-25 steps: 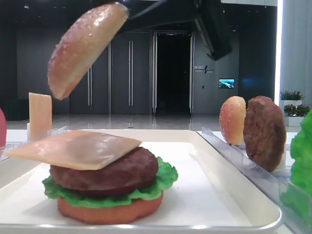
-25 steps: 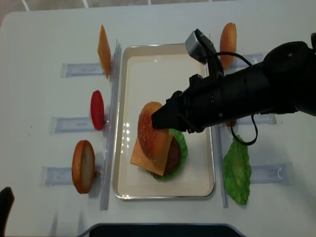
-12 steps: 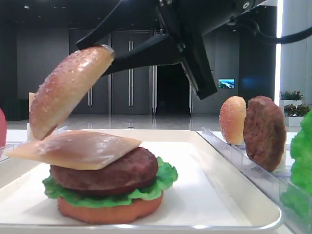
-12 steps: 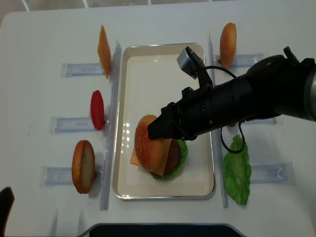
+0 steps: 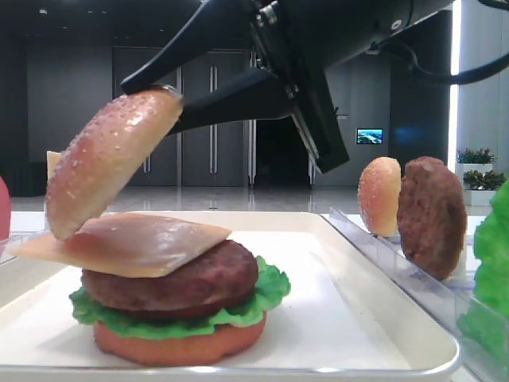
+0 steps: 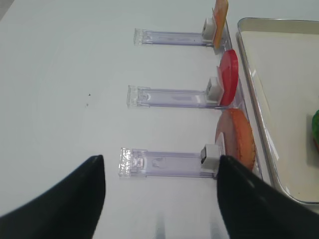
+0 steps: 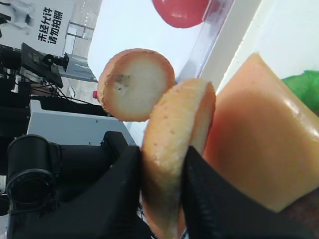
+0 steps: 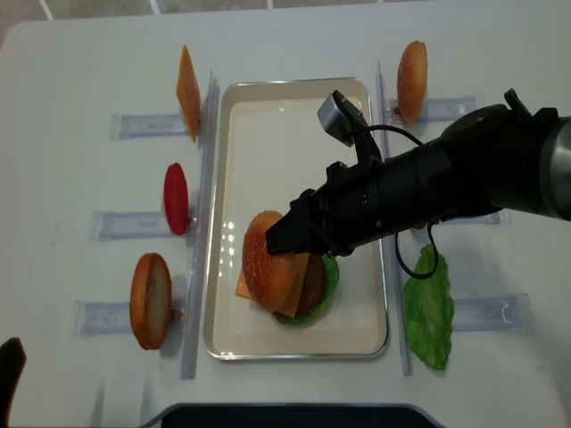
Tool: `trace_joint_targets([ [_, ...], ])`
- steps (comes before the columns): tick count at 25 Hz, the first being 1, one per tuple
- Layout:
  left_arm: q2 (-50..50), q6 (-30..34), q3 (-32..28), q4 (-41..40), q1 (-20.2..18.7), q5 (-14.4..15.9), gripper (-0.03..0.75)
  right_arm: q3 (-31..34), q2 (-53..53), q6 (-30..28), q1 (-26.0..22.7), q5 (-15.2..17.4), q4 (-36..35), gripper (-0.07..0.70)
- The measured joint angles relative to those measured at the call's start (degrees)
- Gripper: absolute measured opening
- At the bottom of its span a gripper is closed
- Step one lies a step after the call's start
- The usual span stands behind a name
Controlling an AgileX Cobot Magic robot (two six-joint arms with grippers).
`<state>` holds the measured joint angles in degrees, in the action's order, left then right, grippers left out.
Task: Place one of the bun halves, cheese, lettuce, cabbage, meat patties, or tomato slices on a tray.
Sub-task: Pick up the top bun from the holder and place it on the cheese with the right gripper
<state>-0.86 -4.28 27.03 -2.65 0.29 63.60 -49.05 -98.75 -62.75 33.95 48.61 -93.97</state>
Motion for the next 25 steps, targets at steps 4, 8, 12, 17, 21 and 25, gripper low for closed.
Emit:
trace_joint_targets([
  [4, 0.0, 0.0, 0.0, 0.0, 0.0, 0.0, 0.535, 0.0, -0.05, -0.2, 0.0, 0.0, 0.0, 0.212],
  [8, 0.0, 0.0, 0.0, 0.0, 0.0, 0.0, 0.535, 0.0, -0.05, -0.26, 0.0, 0.0, 0.0, 0.212],
  [12, 0.0, 0.0, 0.0, 0.0, 0.0, 0.0, 0.535, 0.0, -0.05, -0.31, 0.0, 0.0, 0.27, 0.212],
  [17, 0.0, 0.0, 0.0, 0.0, 0.0, 0.0, 0.535, 0.0, -0.05, -0.31, 0.0, -0.07, 1.86, 0.212],
  [21, 0.0, 0.0, 0.0, 0.0, 0.0, 0.0, 0.535, 0.0, -0.05, -0.31, 0.0, -0.73, 2.35, 0.253],
  [25, 0.0, 0.0, 0.0, 0.0, 0.0, 0.0, 0.535, 0.0, 0.16, -0.31, 0.0, -2.98, 3.54, 0.345],
])
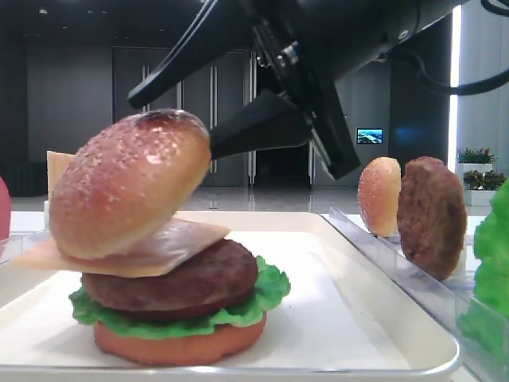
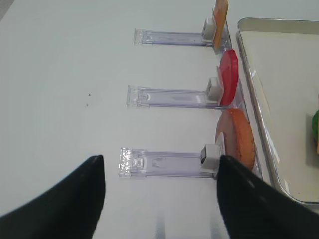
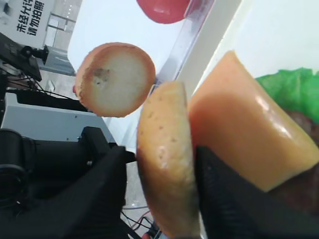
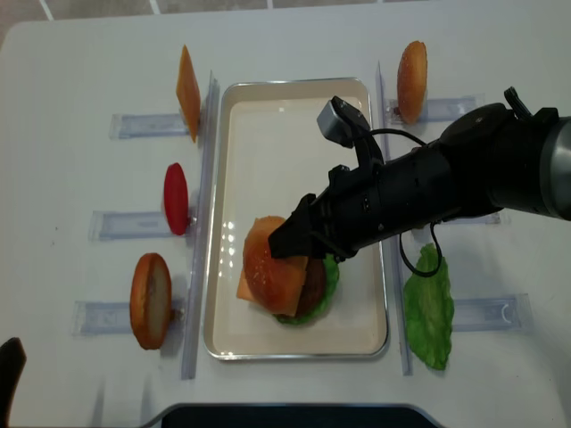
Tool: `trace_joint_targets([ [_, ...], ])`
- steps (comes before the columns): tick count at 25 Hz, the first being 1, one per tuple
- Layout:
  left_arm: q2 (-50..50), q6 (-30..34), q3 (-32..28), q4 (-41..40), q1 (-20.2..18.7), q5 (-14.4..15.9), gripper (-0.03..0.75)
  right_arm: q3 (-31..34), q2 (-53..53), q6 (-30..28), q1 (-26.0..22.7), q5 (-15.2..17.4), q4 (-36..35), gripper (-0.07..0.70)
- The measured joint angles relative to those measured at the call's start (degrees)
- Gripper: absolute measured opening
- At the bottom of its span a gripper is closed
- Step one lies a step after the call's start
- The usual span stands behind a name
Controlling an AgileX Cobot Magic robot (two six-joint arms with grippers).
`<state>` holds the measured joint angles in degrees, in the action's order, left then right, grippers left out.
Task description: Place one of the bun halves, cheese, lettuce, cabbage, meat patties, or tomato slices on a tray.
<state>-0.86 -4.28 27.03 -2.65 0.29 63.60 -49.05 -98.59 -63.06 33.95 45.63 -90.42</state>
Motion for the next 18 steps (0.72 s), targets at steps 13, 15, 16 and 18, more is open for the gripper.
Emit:
trace_joint_targets([
  [13, 0.0, 0.0, 0.0, 0.0, 0.0, 0.0, 0.535, 0.0, 6.12, 2.66, -3.3, -6.54, 12.51, 0.426],
  [15, 0.0, 0.0, 0.0, 0.0, 0.0, 0.0, 0.535, 0.0, 7.25, 3.1, -4.05, -6.89, 14.09, 0.428],
  [16, 0.0, 0.0, 0.0, 0.0, 0.0, 0.0, 0.535, 0.04, 7.97, 3.49, -4.36, -6.93, 15.17, 0.428],
  [18, 0.0, 0.0, 0.0, 0.0, 0.0, 0.0, 0.535, 0.04, 9.74, 4.37, -5.09, -7.06, 17.98, 0.429],
])
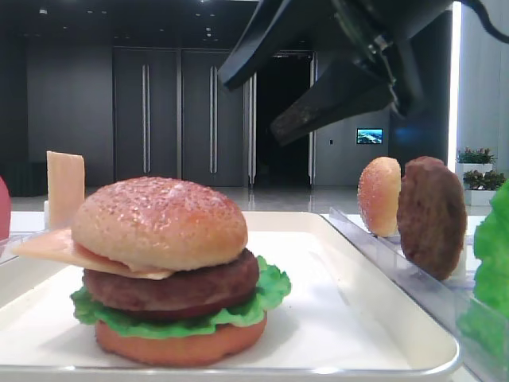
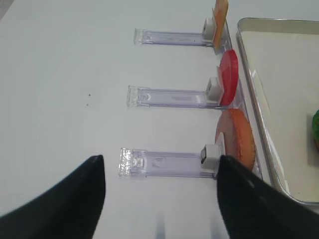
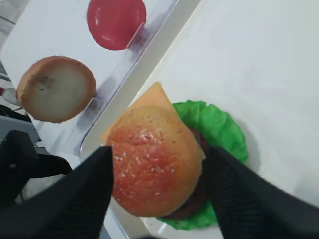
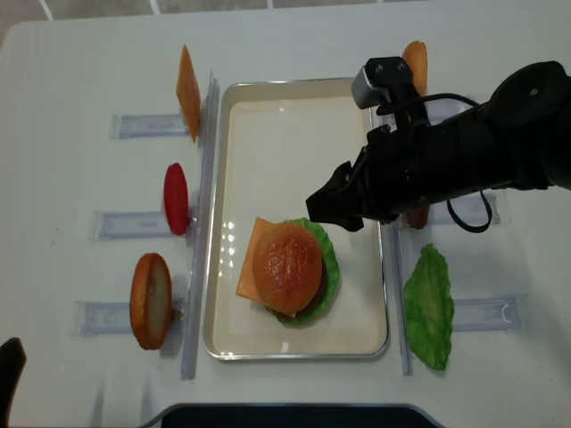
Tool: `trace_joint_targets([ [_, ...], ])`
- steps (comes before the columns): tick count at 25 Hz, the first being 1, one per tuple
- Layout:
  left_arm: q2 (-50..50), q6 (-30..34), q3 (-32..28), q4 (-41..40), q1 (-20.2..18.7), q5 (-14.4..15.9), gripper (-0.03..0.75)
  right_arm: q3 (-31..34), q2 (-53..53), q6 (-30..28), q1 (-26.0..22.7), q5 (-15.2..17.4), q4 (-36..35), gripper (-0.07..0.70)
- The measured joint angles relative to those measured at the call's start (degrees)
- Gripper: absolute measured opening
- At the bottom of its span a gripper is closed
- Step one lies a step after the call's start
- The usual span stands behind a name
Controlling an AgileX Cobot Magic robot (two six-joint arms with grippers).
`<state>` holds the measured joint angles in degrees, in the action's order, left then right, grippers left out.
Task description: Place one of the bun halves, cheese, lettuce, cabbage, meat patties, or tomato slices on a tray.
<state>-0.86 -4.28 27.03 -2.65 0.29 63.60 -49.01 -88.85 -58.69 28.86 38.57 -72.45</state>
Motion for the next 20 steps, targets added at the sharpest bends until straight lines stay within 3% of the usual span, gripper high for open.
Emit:
trace_joint_targets([
  [4, 0.0, 0.0, 0.0, 0.0, 0.0, 0.0, 0.535, 0.0, 4.43, 6.83, -2.55, 0.06, 10.82, 0.429],
  [9, 0.0, 0.0, 0.0, 0.0, 0.0, 0.0, 0.535, 0.0, 10.79, 23.63, -9.05, 0.91, 30.8, 0.429],
  [14, 0.0, 0.0, 0.0, 0.0, 0.0, 0.0, 0.535, 0.0, 17.04, 37.76, -16.86, 5.86, 46.64, 0.429],
  [20, 0.0, 0.0, 0.0, 0.0, 0.0, 0.0, 0.535, 0.0, 22.47, 47.77, -24.79, 13.3, 62.45, 0.429],
])
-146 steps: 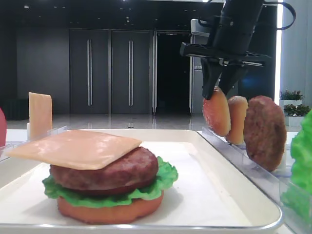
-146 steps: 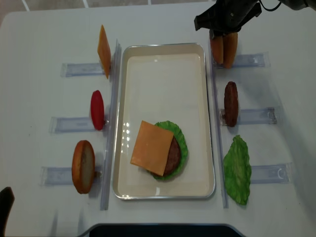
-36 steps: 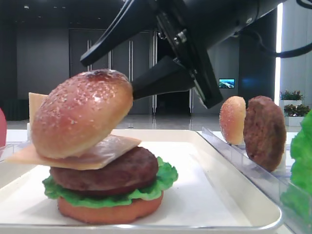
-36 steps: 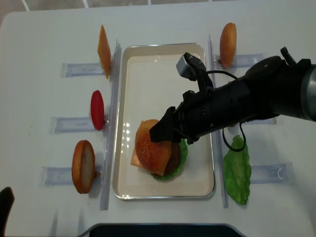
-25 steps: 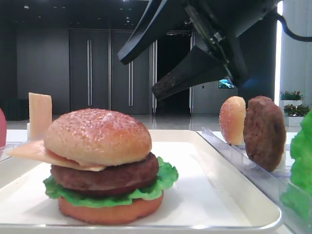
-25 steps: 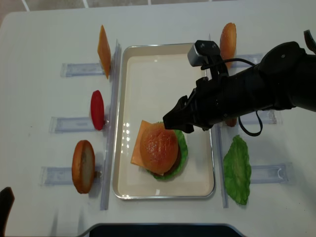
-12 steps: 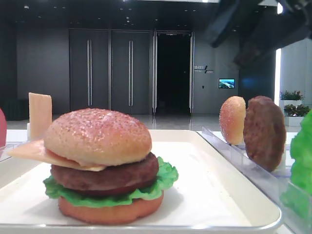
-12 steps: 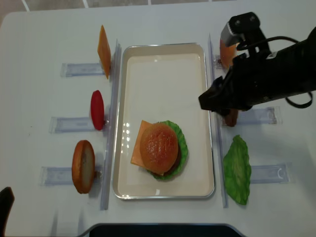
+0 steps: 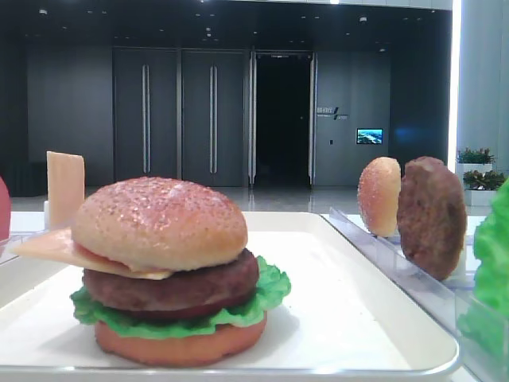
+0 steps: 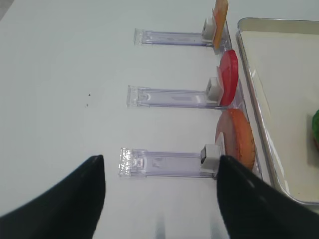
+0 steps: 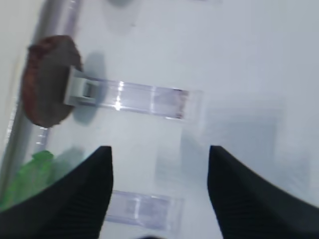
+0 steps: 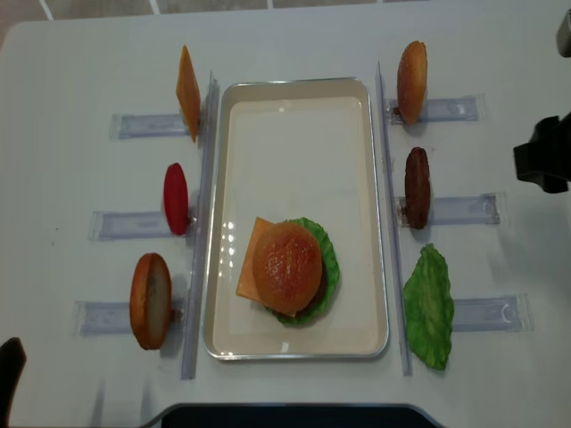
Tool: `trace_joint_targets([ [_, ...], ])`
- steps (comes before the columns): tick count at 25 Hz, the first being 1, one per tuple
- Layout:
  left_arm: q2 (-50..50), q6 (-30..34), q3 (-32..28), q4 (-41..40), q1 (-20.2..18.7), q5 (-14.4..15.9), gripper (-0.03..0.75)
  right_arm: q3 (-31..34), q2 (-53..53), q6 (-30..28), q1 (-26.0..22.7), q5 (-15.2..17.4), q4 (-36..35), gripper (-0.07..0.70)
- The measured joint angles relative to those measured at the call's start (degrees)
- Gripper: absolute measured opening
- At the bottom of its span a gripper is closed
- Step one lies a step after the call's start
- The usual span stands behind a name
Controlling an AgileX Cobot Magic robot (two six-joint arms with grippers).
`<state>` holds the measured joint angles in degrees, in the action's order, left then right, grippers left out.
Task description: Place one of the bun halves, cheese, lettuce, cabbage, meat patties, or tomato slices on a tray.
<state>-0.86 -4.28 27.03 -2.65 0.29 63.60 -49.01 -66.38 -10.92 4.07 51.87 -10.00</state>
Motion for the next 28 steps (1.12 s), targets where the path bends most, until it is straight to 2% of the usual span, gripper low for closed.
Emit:
trace_joint_targets([
  [4, 0.0, 0.0, 0.0, 0.0, 0.0, 0.0, 0.535, 0.0, 1.98, 4.82, -2.87, 4.52, 7.03, 0.429],
  [9, 0.0, 0.0, 0.0, 0.0, 0.0, 0.0, 0.535, 0.89, 3.95, 7.0, -3.07, 9.12, 9.33, 0.429],
  [16, 0.0, 0.0, 0.0, 0.0, 0.0, 0.0, 0.535, 10.44, 15.9, 8.63, -3.07, 10.35, 8.73, 0.429],
  [20, 0.0, 0.0, 0.0, 0.0, 0.0, 0.0, 0.535, 15.79, 27.94, 8.76, -3.07, 10.66, 8.73, 0.429],
  [28, 0.0, 0.0, 0.0, 0.0, 0.0, 0.0, 0.535, 19.77, 48.65, 8.83, -3.07, 12.14, 8.73, 0.429],
])
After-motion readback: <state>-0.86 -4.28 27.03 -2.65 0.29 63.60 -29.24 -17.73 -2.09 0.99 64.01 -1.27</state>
